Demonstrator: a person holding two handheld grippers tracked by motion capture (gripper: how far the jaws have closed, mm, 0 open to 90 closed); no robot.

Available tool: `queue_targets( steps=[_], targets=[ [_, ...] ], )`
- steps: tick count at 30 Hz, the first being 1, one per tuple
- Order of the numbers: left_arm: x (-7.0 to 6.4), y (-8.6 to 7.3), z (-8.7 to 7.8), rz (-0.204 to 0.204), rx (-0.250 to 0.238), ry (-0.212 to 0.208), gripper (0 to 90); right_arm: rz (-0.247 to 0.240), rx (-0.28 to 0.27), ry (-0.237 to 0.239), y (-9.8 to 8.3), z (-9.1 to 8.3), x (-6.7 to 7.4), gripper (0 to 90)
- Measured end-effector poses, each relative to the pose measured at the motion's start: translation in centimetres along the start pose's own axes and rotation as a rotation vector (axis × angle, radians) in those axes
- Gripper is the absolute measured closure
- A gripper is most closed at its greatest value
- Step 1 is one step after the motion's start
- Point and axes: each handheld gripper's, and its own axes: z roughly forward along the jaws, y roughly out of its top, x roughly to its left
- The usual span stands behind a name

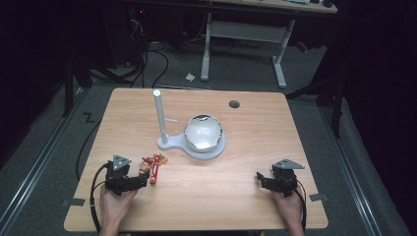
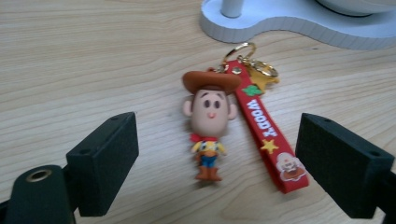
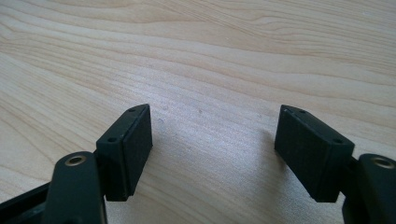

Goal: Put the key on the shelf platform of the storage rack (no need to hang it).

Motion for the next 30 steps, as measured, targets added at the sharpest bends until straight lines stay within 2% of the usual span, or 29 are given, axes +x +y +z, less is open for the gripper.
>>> queue_targets(
  steps=[1, 8, 9, 10, 11, 12, 18, 19, 23, 28, 30],
  targets=[
    [-0.2, -0.5, 0.3, 0.018, 0.005, 0.005, 13.4, 0.000, 0.000, 0.000, 0.0, 0.0, 0.0, 27.9],
    [-0.4, -1.4, 1.6, 0.036, 0.007, 0.034, 14.8, 0.000, 0.000, 0.000, 0.0, 0.0, 0.0, 27.9],
    [-0.4, -1.9, 1.9, 0.047, 0.005, 0.051, 14.9, 0.000, 0.000, 0.000, 0.0, 0.0, 0.0, 27.9],
    [-0.3, -2.1, 2.1, 0.067, 0.007, 0.048, 15.0, 0.000, 0.000, 0.000, 0.0, 0.0, 0.0, 27.9],
    [-0.4, -2.2, 2.2, 0.063, 0.006, 0.059, 15.2, -0.001, -0.001, 0.000, 0.0, 0.0, 0.0, 27.9],
    [-0.3, -2.4, 2.3, 0.081, 0.003, 0.056, 15.5, 0.000, 0.000, 0.000, 0.0, 0.0, 0.0, 27.9],
    [-0.1, -3.3, 3.1, 0.108, -0.002, 0.088, 18.0, -0.001, 0.000, 0.000, 0.0, 0.0, 0.0, 27.9],
    [-0.1, -3.5, 3.2, 0.121, -0.007, 0.089, 18.2, 0.000, 0.000, 0.000, 0.0, 0.0, 0.0, 27.9],
    [-0.1, -3.5, 3.3, 0.130, -0.012, 0.081, 19.5, 0.000, 0.000, 0.000, 0.0, 0.0, 0.0, 27.9],
    [-0.2, -3.4, 3.2, 0.112, -0.025, 0.076, 30.8, 0.000, 0.000, 0.000, 0.0, 0.0, 0.0, 27.9],
    [-0.2, -3.2, 3.1, 0.113, -0.026, 0.073, 40.3, 0.000, 0.000, 0.000, 0.0, 0.0, 0.0, 27.9]
  ],
)
